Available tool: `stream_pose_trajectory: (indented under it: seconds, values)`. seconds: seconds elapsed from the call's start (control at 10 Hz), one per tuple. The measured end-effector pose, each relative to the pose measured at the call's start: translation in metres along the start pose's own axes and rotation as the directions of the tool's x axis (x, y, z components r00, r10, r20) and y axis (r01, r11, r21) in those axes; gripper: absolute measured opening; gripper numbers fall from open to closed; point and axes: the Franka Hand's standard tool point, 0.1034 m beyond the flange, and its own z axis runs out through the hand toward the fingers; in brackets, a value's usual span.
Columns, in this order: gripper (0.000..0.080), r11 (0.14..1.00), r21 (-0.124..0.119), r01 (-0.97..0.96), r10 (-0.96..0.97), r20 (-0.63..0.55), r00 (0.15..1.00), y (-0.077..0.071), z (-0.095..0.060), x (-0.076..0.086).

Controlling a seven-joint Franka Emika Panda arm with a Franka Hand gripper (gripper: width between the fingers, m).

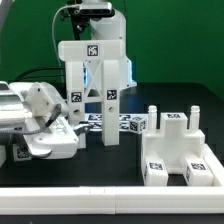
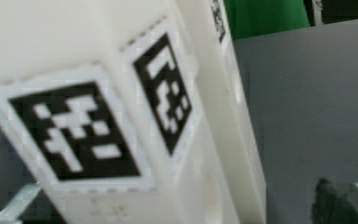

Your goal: Assemble chair

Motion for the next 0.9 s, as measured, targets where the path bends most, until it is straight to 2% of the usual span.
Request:
stream_pose_trajectory:
  seconds: [0.2, 0.3, 0.6, 0.7, 0.9]
  values:
    - [0.0388, 1.000, 0.000, -0.001, 0.001, 0.000, 1.000, 0.000, 0.000, 0.000]
    - [0.0284, 1.000, 0.000, -0.001, 0.001, 0.000, 1.000, 0.000, 0.000, 0.001]
    - [0.0285, 1.000, 0.002, 0.001, -0.001, -0.001, 1.000, 0.000, 0.000, 0.000]
    - [0.0285, 1.000, 0.010, 0.021, -0.021, -0.022, 1.000, -0.003, -0.006, -0.008]
    - [0.0285, 0.992, 0.053, 0.117, -0.111, -0.116, 0.987, -0.007, -0.022, -0.045]
